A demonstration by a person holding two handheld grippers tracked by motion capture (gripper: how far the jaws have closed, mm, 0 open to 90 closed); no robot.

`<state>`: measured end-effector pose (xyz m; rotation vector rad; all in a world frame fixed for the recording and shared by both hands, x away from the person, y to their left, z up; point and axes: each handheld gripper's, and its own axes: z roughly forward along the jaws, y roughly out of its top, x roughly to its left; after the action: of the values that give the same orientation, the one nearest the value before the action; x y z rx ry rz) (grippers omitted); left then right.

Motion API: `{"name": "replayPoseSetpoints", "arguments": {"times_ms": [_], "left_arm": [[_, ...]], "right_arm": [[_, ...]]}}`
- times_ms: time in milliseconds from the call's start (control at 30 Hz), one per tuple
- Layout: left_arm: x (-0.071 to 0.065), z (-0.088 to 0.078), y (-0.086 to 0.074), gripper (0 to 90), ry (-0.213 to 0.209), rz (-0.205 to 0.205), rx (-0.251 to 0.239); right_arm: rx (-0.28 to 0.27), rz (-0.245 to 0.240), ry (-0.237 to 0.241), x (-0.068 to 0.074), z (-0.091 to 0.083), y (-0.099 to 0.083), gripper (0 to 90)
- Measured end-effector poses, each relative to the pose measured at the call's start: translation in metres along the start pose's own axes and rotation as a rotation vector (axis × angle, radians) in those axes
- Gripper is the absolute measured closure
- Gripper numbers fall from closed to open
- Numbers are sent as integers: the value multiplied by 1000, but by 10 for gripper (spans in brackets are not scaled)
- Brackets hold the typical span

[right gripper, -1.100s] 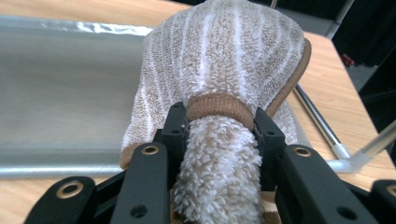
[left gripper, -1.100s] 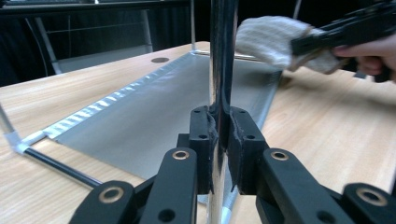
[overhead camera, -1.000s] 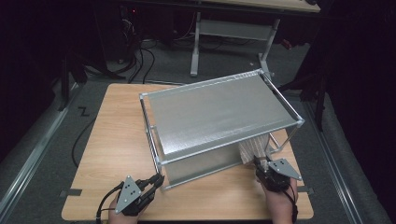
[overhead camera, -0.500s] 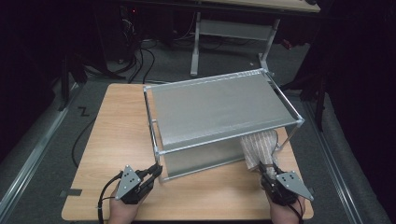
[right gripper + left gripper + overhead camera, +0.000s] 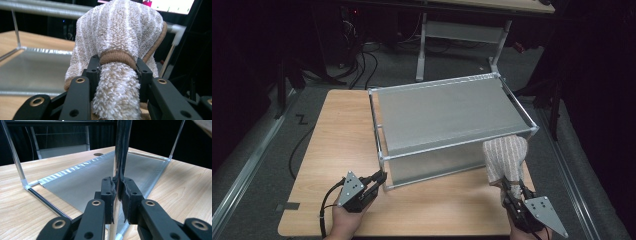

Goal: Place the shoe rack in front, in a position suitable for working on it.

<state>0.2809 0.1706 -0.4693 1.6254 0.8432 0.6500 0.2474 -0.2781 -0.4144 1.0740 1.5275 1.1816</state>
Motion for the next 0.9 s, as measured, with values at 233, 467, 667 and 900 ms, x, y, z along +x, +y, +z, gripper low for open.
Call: {"name": "replayPoseSetpoints", "arguments": {"times_ms": [233, 467, 667, 900], "left_arm": [[-3, -7, -1, 801, 3, 21, 3], [-5, -16, -4, 801, -3, 29, 4], [-10, -30, -7, 802, -22, 40, 9], [-17, -47, -11, 800, -30, 52, 20]], "right_arm": [[-53, 13, -7, -3, -1, 12, 650], [-84, 21, 6, -1, 5, 21, 648], [-113, 33, 21, -3, 16, 31, 646], [-141, 49, 38, -6, 34, 43, 643]]}}
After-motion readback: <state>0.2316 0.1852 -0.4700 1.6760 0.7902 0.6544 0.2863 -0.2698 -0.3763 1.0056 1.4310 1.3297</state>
